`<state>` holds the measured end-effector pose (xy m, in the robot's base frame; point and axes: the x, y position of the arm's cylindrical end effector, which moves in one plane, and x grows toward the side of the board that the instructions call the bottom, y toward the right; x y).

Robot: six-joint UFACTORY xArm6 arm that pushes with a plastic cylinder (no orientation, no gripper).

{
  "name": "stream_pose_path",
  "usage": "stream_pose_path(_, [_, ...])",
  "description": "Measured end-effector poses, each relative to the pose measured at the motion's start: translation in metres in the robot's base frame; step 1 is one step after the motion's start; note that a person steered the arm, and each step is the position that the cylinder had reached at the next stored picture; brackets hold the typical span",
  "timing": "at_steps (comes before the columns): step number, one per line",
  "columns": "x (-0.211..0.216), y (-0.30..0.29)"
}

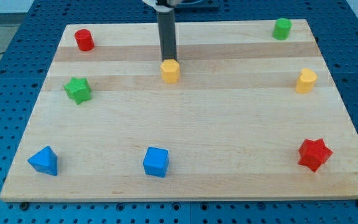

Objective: Move the yellow hexagon to the center of the board

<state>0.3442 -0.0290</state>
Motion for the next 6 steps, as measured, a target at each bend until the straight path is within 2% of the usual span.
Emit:
stream_pose_path(1, [0.042, -0.02])
stream_pose_path(2, [0.105, -0.027])
stream_pose_path(3, [0.136, -0.133])
stream_pose_path(4, [0.15, -0.175])
stream_pose_path(5, [0.15, -0.043])
stream_pose_path(6, [0.142, 0.016])
